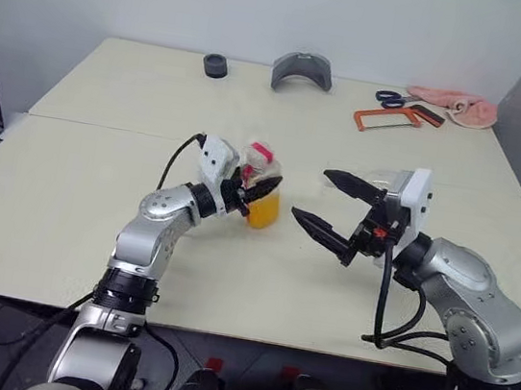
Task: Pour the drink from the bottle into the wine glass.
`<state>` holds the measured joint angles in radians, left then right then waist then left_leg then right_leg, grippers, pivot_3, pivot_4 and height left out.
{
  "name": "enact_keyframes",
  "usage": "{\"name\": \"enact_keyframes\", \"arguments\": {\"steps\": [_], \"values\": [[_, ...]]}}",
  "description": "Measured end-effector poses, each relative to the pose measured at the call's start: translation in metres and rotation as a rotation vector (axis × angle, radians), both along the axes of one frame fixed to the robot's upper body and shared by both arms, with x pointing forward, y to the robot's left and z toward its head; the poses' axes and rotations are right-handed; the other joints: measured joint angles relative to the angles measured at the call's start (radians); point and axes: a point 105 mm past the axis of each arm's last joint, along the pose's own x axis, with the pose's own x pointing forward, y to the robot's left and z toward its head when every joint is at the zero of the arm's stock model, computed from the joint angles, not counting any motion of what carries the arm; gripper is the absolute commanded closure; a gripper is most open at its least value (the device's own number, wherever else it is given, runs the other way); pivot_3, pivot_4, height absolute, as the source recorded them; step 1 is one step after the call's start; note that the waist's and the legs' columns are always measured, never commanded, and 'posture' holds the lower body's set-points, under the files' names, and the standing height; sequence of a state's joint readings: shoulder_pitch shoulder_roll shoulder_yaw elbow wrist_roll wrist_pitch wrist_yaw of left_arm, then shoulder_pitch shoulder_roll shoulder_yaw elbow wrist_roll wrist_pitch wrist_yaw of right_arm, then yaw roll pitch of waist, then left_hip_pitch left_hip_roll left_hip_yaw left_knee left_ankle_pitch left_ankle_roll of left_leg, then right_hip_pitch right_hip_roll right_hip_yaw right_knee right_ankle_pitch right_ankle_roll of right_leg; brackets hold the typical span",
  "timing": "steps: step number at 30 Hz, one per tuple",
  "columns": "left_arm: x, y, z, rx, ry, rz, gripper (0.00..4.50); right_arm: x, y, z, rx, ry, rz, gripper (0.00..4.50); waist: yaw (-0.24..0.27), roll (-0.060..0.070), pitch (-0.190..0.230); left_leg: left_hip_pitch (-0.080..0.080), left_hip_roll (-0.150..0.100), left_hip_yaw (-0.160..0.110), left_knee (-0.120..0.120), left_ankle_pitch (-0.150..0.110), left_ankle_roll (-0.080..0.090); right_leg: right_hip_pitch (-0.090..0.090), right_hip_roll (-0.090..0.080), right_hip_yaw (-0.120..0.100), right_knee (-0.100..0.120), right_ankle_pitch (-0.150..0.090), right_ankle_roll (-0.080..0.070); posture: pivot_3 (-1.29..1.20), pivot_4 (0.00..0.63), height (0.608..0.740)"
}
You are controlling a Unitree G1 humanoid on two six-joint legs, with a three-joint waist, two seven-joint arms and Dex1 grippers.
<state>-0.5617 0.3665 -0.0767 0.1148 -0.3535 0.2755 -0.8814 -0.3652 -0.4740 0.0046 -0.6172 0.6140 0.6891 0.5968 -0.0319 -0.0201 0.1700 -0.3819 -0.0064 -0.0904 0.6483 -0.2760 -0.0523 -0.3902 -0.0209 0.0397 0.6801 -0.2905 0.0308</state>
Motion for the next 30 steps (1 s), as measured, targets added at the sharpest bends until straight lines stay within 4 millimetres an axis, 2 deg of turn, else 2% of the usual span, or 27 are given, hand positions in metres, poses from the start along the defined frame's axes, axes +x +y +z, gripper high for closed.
{"name": "enact_keyframes", "arguments": {"steps": [4, 9, 13, 27, 30], "values": [[-0.020, -0.025, -0.002, 0.064, -0.008, -0.229, 2.72, 0.001, 0.001, 0.002, -0.022, 0.022, -0.030, 0.00, 0.000, 0.000, 0.000, 0.000, 0.000, 0.001, 0.000, 0.000, 0.000, 0.000, 0.000, 0.000, 0.000, 0.000, 0.000, 0.00, 0.150, 0.740], [-0.030, -0.038, -0.007, 0.093, -0.030, -0.359, 2.72, 0.008, 0.006, 0.000, -0.079, 0.006, -0.082, 0.00, -0.002, 0.000, 0.000, 0.000, 0.000, 0.001, 0.000, 0.000, 0.000, 0.000, 0.001, 0.000, 0.000, 0.000, 0.000, 0.00, 0.150, 0.740], [-0.030, -0.040, -0.014, 0.108, -0.017, -0.380, 2.72, 0.011, 0.010, -0.001, -0.061, 0.018, -0.093, 0.00, -0.001, 0.000, 0.000, 0.000, 0.000, 0.001, 0.000, 0.000, 0.000, 0.000, 0.001, 0.000, 0.000, 0.000, 0.000, 0.00, 0.150, 0.740], [-0.027, -0.041, -0.011, 0.102, -0.042, -0.379, 2.72, 0.014, 0.014, -0.014, -0.085, 0.055, -0.102, 0.00, -0.001, 0.000, 0.000, 0.000, 0.000, 0.000, 0.000, 0.000, 0.001, 0.000, 0.001, 0.000, 0.000, 0.000, 0.000, 0.00, 0.150, 0.740], [-0.026, -0.041, -0.012, 0.100, -0.037, -0.377, 2.72, 0.015, 0.014, -0.014, -0.082, 0.056, -0.109, 0.57, -0.001, 0.000, 0.000, 0.000, 0.000, 0.000, 0.000, 0.000, 0.001, 0.000, 0.001, 0.000, 0.000, 0.000, 0.000, 0.00, 0.150, 0.740]]}}
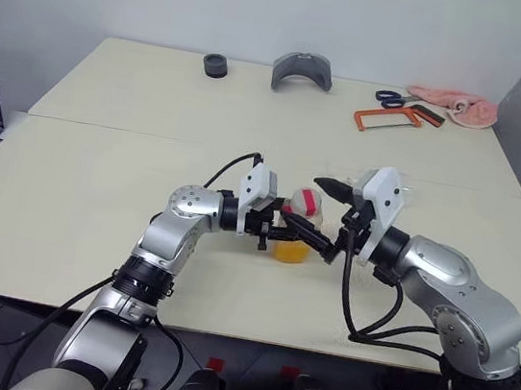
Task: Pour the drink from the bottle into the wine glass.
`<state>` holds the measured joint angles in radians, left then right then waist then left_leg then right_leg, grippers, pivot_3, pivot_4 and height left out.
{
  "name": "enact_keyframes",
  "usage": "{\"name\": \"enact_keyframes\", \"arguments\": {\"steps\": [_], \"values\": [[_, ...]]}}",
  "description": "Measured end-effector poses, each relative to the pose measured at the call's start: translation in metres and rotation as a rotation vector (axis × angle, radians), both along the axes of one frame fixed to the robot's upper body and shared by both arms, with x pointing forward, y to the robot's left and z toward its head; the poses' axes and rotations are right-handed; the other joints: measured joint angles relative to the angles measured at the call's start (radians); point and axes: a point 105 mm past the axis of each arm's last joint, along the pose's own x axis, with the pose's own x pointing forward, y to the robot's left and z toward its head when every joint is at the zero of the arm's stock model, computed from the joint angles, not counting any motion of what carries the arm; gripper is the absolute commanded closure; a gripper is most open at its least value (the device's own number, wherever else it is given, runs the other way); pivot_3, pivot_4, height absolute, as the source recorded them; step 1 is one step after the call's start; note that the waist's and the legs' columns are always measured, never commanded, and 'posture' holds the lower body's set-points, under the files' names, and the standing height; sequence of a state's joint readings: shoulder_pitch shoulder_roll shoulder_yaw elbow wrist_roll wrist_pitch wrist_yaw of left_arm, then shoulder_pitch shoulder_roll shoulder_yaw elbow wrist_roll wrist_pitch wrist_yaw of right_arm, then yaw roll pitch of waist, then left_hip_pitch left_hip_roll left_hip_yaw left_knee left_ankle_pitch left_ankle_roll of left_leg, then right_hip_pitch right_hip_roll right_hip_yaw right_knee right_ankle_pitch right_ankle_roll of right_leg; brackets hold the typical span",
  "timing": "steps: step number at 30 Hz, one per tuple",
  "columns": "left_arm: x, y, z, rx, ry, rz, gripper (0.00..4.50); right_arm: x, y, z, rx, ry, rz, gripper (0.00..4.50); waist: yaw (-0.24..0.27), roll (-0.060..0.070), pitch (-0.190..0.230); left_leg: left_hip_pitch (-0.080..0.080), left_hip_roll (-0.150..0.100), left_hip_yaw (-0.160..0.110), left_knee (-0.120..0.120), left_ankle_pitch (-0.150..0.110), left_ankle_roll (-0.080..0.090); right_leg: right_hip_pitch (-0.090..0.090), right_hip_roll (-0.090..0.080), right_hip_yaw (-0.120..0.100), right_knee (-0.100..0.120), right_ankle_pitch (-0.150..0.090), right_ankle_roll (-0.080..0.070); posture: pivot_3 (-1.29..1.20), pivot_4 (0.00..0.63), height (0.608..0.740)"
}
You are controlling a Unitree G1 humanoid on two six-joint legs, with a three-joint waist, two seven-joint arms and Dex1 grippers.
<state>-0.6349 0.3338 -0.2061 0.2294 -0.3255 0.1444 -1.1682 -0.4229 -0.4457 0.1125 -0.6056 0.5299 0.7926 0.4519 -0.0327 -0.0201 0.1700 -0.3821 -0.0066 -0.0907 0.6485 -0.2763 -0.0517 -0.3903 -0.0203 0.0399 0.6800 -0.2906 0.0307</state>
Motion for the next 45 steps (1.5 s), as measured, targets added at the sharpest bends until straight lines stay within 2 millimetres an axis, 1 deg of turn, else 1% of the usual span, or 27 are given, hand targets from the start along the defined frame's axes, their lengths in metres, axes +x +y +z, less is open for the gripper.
{"name": "enact_keyframes", "arguments": {"steps": [4, 6, 11, 13, 16, 18, 19, 21, 23, 26, 29, 30, 31, 33, 35, 36, 39, 41, 45], "values": [[0.000, -0.001, -0.001, 0.000, 0.003, 0.000, 2.72, -0.001, 0.002, 0.001, 0.017, 0.001, 0.006, 1.98, 0.000, 0.000, 0.000, 0.000, 0.000, 0.000, 0.000, 0.000, 0.000, 0.000, 0.000, 0.000, 0.000, 0.000, 0.000, 0.00, 0.150, 0.740], [0.000, -0.001, -0.002, 0.006, -0.001, 0.002, 2.72, 0.000, 0.002, 0.000, 0.017, 0.005, 0.002, 2.60, 0.000, 0.000, 0.000, 0.000, 0.000, 0.000, 0.000, 0.000, 0.000, 0.000, 0.000, 0.000, 0.000, 0.000, 0.000, 0.00, 0.150, 0.740], [0.000, -0.001, -0.002, 0.009, -0.001, 0.002, 2.72, 0.001, 0.001, -0.001, 0.019, 0.001, 0.023, 2.62, 0.000, 0.000, 0.000, 0.000, 0.000, 0.000, 0.000, 0.000, 0.000, 0.000, 0.000, 0.000, 0.000, 0.000, 0.000, 0.00, 0.150, 0.740], [0.000, -0.001, -0.002, 0.011, -0.001, -0.002, 2.73, 0.001, 0.002, -0.002, -0.008, -0.016, 0.074, 2.62, 0.000, 0.000, 0.000, 0.000, -0.001, 0.001, 0.000, 0.000, 0.000, 0.000, 0.000, 0.000, 0.000, 0.000, 0.000, 0.00, 0.150, 0.740], [-0.004, 0.001, -0.004, 0.028, 0.006, -0.041, 2.73, 0.003, 0.000, -0.002, -0.140, -0.050, 0.256, 2.62, -0.002, 0.000, 0.000, 0.001, -0.001, 0.005, 0.001, 0.000, 0.000, 0.000, 0.001, 0.000, 0.000, 0.000, 0.000, 0.00, 0.150, 0.740], [-0.006, 0.000, -0.004, 0.041, 0.001, -0.069, 2.73, 0.008, -0.003, 0.003, -0.237, -0.060, 0.399, 2.62, -0.003, 0.001, 0.001, 0.001, -0.001, 0.006, 0.001, 0.000, 0.000, 0.000, 0.002, 0.000, 0.000, 0.000, 0.000, 0.00, 0.150, 0.740], [-0.006, -0.002, -0.002, 0.045, -0.003, -0.078, 2.73, 0.011, -0.005, 0.006, -0.260, -0.056, 0.442, 2.62, -0.003, 0.001, 0.001, 0.001, -0.001, 0.006, 0.001, 0.000, 0.000, 0.001, 0.002, -0.001, 0.000, 0.000, 0.000, 0.00, 0.150, 0.740], [-0.004, -0.003, -0.001, 0.052, -0.005, -0.084, 2.73, 0.016, -0.008, 0.007, -0.270, -0.043, 0.493, 2.62, -0.001, 0.000, 0.001, 0.001, 0.000, 0.005, 0.001, 0.000, 0.000, 0.001, 0.002, -0.001, 0.000, 0.000, 0.000, 0.00, 0.150, 0.740], [-0.003, -0.005, -0.002, 0.050, 0.000, -0.084, 2.73, 0.018, -0.010, 0.006, -0.260, -0.032, 0.503, 2.62, 0.000, 0.000, 0.001, 0.000, 0.001, 0.005, 0.001, 0.000, 0.000, 0.000, 0.000, -0.001, 0.000, 0.000, 0.000, 0.00, 0.150, 0.740], [-0.002, -0.006, -0.002, 0.043, -0.001, -0.078, 2.73, 0.021, -0.012, 0.004, -0.222, -0.032, 0.466, 1.61, 0.001, 0.000, 0.001, -0.001, 0.001, 0.003, 0.001, 0.000, 0.000, 0.000, -0.002, 0.000, 0.000, 0.000, 0.000, 0.00, 0.150, 0.740], [0.000, -0.005, -0.001, 0.030, -0.002, -0.052, 2.73, 0.025, -0.023, -0.004, -0.163, -0.003, 0.354, 0.55, 0.002, 0.000, 0.001, -0.002, 0.001, 0.000, 0.002, 0.000, 0.000, 0.000, -0.003, 0.000, 0.000, 0.000, 0.000, 0.00, 0.150, 0.740], [0.001, -0.004, 0.000, 0.024, -0.003, -0.044, 2.73, 0.025, -0.026, -0.003, -0.145, -0.005, 0.318, 0.21, 0.002, 0.000, 0.001, -0.003, 0.001, -0.001, 0.003, 0.000, 0.000, 0.000, -0.003, 0.000, 0.000, 0.000, 0.000, 0.00, 0.150, 0.740], [0.003, -0.004, 0.001, 0.012, -0.005, -0.029, 2.73, 0.024, -0.029, 0.002, -0.115, -0.026, 0.267, 0.00, 0.003, 0.000, 0.001, -0.003, 0.001, -0.003, 0.003, 0.000, 0.000, 0.000, -0.003, -0.001, 0.000, 0.000, 0.000, 0.00, 0.150, 0.740], [0.005, -0.003, 0.003, -0.001, -0.007, -0.007, 2.73, 0.019, -0.031, 0.013, -0.051, -0.067, 0.182, 0.00, 0.003, 0.000, 0.001, -0.004, 0.001, -0.004, 0.003, 0.000, 0.000, -0.001, -0.003, -0.001, 0.000, 0.000, 0.000, 0.00, 0.150, 0.740], [0.007, -0.005, 0.004, -0.017, -0.007, 0.007, 2.73, 0.012, -0.029, 0.022, 0.027, -0.102, 0.099, 0.00, 0.001, 0.000, 0.001, -0.003, 0.001, -0.004, 0.002, 0.000, 0.000, -0.001, -0.002, -0.001, 0.000, 0.000, 0.000, 0.00, 0.150, 0.740], [0.008, -0.006, 0.005, -0.026, -0.009, 0.012, 2.73, 0.009, -0.025, 0.022, 0.065, -0.102, 0.069, 0.00, 0.000, 0.000, 0.001, -0.003, 0.001, -0.004, 0.002, 0.000, 0.000, -0.001, -0.002, -0.001, 0.000, 0.000, 0.000, 0.00, 0.150, 0.740], [0.011, -0.009, 0.006, -0.033, -0.007, 0.019, 2.73, 0.002, -0.012, 0.013, 0.132, -0.074, -0.018, 0.00, -0.001, 0.000, 0.001, -0.003, 0.000, -0.004, 0.002, 0.000, 0.000, -0.001, -0.001, -0.001, 0.001, 0.000, 0.000, 0.00, 0.150, 0.740], [0.014, -0.009, 0.005, -0.034, -0.007, 0.034, 2.73, 0.003, -0.006, 0.010, 0.147, -0.078, -0.106, 0.00, -0.001, 0.001, 0.001, -0.003, 0.000, -0.004, 0.003, 0.000, 0.000, -0.001, -0.001, -0.001, 0.001, 0.000, 0.000, 0.00, 0.150, 0.740], [0.019, -0.013, 0.007, -0.035, -0.019, 0.045, 2.73, 0.005, 0.005, 0.003, 0.160, -0.066, -0.182, 0.00, 0.000, 0.000, 0.001, -0.003, 0.000, -0.004, 0.003, 0.000, 0.000, -0.001, -0.001, -0.001, 0.001, 0.000, 0.000, 0.00, 0.150, 0.740]]}}
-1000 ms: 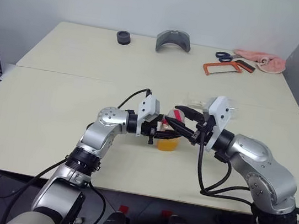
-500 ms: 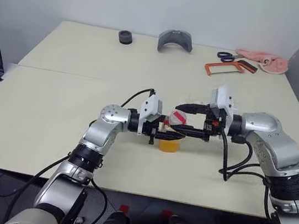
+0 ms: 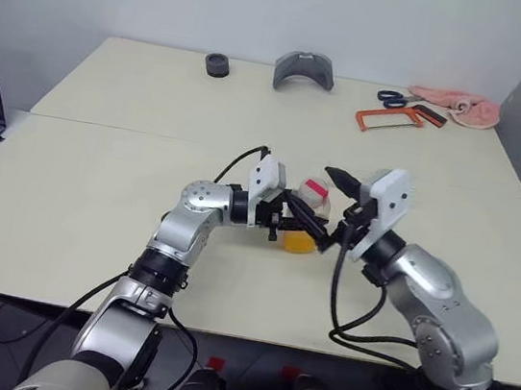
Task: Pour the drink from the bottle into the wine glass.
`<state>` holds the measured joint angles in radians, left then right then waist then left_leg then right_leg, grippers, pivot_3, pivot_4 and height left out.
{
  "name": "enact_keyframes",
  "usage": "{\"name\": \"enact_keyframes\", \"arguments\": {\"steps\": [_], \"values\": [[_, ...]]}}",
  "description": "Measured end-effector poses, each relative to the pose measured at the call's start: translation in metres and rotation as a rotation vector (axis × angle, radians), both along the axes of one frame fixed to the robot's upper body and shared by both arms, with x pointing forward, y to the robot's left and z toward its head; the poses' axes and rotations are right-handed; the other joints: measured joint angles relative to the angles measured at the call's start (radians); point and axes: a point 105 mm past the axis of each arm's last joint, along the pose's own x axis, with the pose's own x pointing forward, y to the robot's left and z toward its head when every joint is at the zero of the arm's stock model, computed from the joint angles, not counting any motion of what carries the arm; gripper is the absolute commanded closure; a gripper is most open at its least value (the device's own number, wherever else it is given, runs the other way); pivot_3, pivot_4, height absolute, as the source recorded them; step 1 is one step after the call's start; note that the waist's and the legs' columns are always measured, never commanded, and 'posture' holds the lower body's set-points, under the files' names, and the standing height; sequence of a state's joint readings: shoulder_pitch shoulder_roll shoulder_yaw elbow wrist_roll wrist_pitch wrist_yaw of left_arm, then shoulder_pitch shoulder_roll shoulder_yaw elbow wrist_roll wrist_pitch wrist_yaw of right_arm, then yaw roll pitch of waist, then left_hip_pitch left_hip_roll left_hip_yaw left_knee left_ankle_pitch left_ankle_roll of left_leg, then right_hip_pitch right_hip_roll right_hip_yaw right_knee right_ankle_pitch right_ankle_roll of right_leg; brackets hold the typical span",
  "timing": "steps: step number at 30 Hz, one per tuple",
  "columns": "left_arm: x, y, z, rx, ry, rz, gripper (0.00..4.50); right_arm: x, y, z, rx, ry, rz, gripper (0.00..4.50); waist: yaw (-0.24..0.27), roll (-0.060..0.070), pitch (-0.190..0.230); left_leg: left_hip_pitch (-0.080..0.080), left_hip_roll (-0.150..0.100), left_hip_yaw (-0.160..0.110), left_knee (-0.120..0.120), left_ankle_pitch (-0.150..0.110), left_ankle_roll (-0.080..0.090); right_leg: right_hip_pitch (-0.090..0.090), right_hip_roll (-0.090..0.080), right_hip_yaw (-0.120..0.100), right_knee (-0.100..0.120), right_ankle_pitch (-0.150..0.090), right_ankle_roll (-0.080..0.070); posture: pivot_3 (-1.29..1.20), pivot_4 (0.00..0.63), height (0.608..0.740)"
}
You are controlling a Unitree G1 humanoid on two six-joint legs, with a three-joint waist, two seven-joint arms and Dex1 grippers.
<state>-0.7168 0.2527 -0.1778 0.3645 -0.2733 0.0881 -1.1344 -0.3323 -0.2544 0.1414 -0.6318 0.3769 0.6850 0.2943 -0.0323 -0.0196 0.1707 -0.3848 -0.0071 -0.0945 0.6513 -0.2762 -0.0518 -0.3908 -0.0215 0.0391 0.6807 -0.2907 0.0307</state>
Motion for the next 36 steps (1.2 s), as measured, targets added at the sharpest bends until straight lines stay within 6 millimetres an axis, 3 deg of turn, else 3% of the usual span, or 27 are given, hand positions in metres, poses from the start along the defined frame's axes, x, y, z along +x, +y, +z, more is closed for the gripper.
{"name": "enact_keyframes", "arguments": {"steps": [6, 7, 10, 15, 21, 25, 29, 32, 36], "values": [[0.001, -0.004, -0.002, -0.009, -0.001, 0.002, 2.73, 0.007, -0.001, -0.001, 0.008, -0.020, -0.090, 0.00, -0.001, 0.000, 0.000, 0.000, 0.000, 0.000, 0.000, 0.000, 0.000, 0.000, 0.001, 0.000, 0.000, 0.000, 0.000, 0.00, 0.150, 0.740], [0.001, -0.005, -0.002, -0.009, -0.001, 0.001, 2.73, 0.009, -0.001, 0.000, 0.015, -0.024, -0.104, 0.17, -0.001, 0.000, 0.000, 0.000, 0.000, 0.000, 0.000, 0.000, 0.000, 0.000, 0.001, 0.000, 0.000, 0.000, 0.000, 0.00, 0.150, 0.740], [0.001, -0.005, -0.002, -0.010, -0.006, 0.001, 2.73, 0.011, -0.002, 0.001, 0.028, -0.035, -0.123, 0.88, -0.001, 0.000, 0.000, 0.000, 0.000, 0.000, 0.000, 0.000, 0.000, 0.000, 0.001, 0.000, 0.000, 0.000, 0.000, 0.00, 0.150, 0.740], [0.001, -0.004, -0.003, -0.003, -0.007, 0.002, 2.73, 0.010, 0.000, -0.003, 0.030, -0.025, -0.110, 2.59, -0.001, 0.000, 0.000, 0.000, 0.000, 0.000, 0.000, 0.000, 0.000, 0.000, 0.001, 0.000, 0.000, 0.000, 0.000, 0.00, 0.150, 0.740], [-0.001, -0.003, -0.004, 0.011, -0.002, -0.015, 2.73, 0.008, 0.000, -0.006, 0.019, -0.032, -0.083, 2.60, -0.001, 0.000, 0.000, 0.000, -0.001, 0.000, 0.000, 0.000, 0.000, 0.000, 0.001, 0.000, 0.000, 0.000, 0.000, 0.00, 0.150, 0.740], [-0.009, 0.003, -0.008, 0.058, 0.012, -0.092, 2.74, 0.003, 0.001, -0.010, -0.128, -0.061, 0.181, 2.60, -0.003, 0.000, 0.000, 0.001, -0.002, 0.004, 0.000, 0.000, 0.001, 0.001, 0.002, 0.000, 0.000, 0.000, 0.000, 0.00, 0.150, 0.740], [-0.013, 0.005, -0.005, 0.090, -0.007, -0.145, 2.74, 0.009, -0.006, 0.000, -0.290, -0.054, 0.449, 2.60, -0.005, 0.001, 0.001, 0.003, -0.001, 0.008, -0.001, 0.000, 0.001, 0.001, 0.003, -0.001, 0.000, 0.000, 0.000, 0.00, 0.150, 0.740], [-0.011, 0.003, 0.002, 0.095, -0.028, -0.155, 2.74, 0.013, -0.009, 0.008, -0.285, -0.029, 0.519, 2.60, -0.003, 0.001, 0.001, 0.002, 0.000, 0.007, -0.001, 0.000, 0.001, 0.001, 0.003, -0.001, -0.001, 0.000, 0.000, 0.00, 0.150, 0.740], [-0.008, 0.004, 0.004, 0.080, -0.023, -0.128, 2.74, 0.014, -0.016, 0.004, -0.236, 0.021, 0.507, 1.23, -0.003, 0.001, 0.002, 0.000, 0.001, 0.006, -0.001, 0.000, 0.001, 0.000, 0.000, 0.000, -0.001, 0.000, 0.000, 0.00, 0.150, 0.740]]}}
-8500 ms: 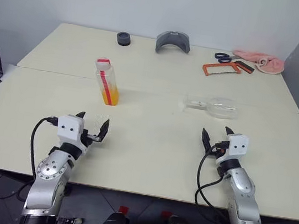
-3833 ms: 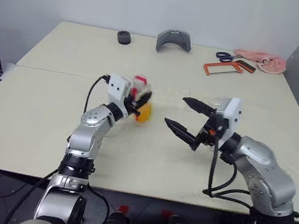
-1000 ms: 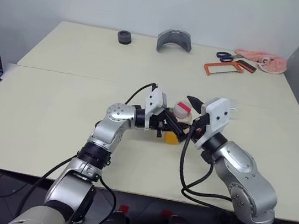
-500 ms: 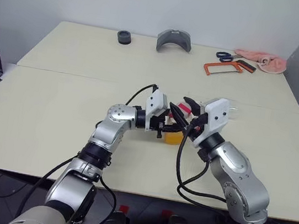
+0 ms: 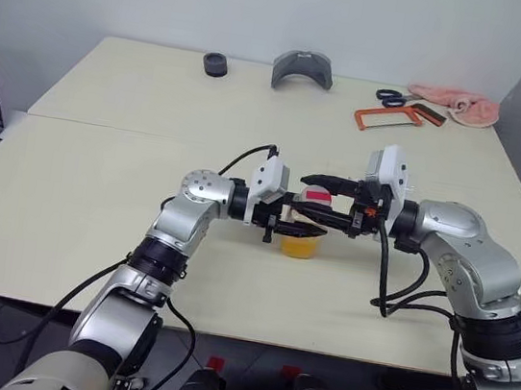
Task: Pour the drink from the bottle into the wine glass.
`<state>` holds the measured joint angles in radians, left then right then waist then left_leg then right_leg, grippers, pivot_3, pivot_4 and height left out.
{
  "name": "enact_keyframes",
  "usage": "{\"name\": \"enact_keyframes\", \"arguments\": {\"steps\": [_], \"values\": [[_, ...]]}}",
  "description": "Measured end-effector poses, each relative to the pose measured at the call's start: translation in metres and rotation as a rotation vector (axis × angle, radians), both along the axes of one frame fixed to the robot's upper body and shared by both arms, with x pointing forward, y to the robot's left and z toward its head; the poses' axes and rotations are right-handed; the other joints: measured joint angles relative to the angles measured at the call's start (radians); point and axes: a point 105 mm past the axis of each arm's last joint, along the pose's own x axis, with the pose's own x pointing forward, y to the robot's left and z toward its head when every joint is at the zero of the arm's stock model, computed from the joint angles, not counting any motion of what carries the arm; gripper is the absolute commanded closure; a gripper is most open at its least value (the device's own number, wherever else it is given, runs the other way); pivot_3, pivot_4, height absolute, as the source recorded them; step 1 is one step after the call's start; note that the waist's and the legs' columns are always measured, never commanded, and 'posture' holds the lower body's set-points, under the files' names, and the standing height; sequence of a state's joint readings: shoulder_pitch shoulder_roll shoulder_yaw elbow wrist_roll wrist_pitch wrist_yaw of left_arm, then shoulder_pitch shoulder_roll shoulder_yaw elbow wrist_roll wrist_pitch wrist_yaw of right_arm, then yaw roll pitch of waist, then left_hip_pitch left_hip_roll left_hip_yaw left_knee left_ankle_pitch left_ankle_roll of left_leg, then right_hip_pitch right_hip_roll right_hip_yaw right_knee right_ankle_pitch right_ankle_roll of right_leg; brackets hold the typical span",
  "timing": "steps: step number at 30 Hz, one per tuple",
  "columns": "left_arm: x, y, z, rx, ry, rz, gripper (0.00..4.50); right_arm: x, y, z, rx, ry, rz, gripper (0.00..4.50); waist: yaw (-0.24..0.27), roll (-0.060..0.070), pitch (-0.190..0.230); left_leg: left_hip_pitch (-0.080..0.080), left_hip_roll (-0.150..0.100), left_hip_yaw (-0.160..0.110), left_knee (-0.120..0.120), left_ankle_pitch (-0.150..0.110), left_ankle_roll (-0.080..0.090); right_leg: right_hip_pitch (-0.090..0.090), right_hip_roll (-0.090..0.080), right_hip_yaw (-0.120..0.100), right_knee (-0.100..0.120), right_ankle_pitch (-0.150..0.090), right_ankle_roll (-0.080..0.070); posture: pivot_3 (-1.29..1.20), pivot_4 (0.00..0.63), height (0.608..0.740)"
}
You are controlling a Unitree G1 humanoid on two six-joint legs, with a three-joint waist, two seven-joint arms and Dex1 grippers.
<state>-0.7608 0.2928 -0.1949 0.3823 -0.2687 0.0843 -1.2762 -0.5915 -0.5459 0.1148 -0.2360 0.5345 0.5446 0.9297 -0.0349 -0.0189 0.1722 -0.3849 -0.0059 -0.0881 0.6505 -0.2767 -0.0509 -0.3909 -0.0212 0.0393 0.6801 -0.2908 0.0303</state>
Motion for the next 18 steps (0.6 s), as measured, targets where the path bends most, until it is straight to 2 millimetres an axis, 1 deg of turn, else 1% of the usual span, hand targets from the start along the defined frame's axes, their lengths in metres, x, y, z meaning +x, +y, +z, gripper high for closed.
{"name": "enact_keyframes", "arguments": {"steps": [2, 4, 7, 8, 10, 13, 15, 18], "values": [[0.005, 0.004, 0.003, -0.017, -0.005, 0.045, 2.74, 0.003, -0.007, -0.001, 0.035, 0.014, -0.062, 0.57, 0.001, 0.000, 0.000, 0.000, 0.000, -0.002, 0.000, 0.000, 0.000, 0.000, -0.001, 0.001, 0.000, 0.000, 0.000, 0.00, 0.150, 0.740], [0.009, 0.007, 0.005, -0.032, -0.008, 0.083, 2.74, 0.001, -0.012, 0.006, 0.080, -0.023, -0.127, 0.00, 0.003, 0.000, 0.000, 0.000, 0.000, -0.004, 0.001, 0.000, 0.000, 0.000, -0.001, 0.000, 0.000, 0.000, 0.000, 0.00, 0.150, 0.740], [0.012, 0.007, 0.005, -0.044, -0.007, 0.114, 2.74, -0.012, -0.012, 0.019, 0.127, -0.087, -0.187, 0.00, 0.003, 0.000, 0.000, -0.001, 0.000, -0.006, 0.001, 0.000, 0.000, 0.000, -0.001, 0.000, 0.000, 0.000, 0.000, 0.00, 0.150, 0.740], [0.013, 0.006, 0.004, -0.048, -0.006, 0.120, 2.74, -0.016, -0.011, 0.019, 0.142, -0.093, -0.216, 0.00, 0.003, 0.000, 0.000, -0.001, 0.000, -0.007, 0.000, 0.000, 0.000, 0.000, -0.001, -0.001, 0.000, 0.000, 0.000, 0.00, 0.150, 0.740], [0.015, 0.005, 0.004, -0.051, -0.005, 0.137, 2.74, -0.023, -0.004, 0.010, 0.175, -0.076, -0.288, 0.00, 0.002, 0.000, 0.000, -0.001, 0.000, -0.007, 0.000, 0.000, 0.000, 0.000, -0.001, -0.001, 0.000, 0.000, 0.000, 0.00, 0.150, 0.740], [0.016, 0.003, 0.002, -0.051, -0.003, 0.150, 2.74, -0.022, 0.005, -0.003, 0.224, -0.040, -0.427, 0.00, -0.001, 0.000, 0.000, 0.000, -0.001, -0.006, 0.000, 0.000, 0.000, -0.001, 0.000, 0.000, 0.001, 0.000, 0.000, 0.00, 0.150, 0.740], [0.016, 0.003, 0.001, -0.049, 0.000, 0.149, 2.74, -0.019, 0.010, -0.004, 0.241, -0.049, -0.501, 0.00, -0.001, 0.000, 0.000, 0.000, -0.001, -0.006, 0.001, 0.000, -0.001, -0.001, 0.001, 0.000, 0.001, 0.000, 0.000, 0.00, 0.150, 0.740], [0.018, 0.003, 0.000, -0.043, 0.002, 0.151, 2.74, -0.016, 0.017, -0.004, 0.262, -0.070, -0.566, 0.00, 0.000, 0.000, 0.000, 0.000, -0.001, -0.007, 0.001, 0.001, -0.001, -0.001, 0.001, 0.000, 0.001, 0.000, 0.000, 0.00, 0.150, 0.740]]}}
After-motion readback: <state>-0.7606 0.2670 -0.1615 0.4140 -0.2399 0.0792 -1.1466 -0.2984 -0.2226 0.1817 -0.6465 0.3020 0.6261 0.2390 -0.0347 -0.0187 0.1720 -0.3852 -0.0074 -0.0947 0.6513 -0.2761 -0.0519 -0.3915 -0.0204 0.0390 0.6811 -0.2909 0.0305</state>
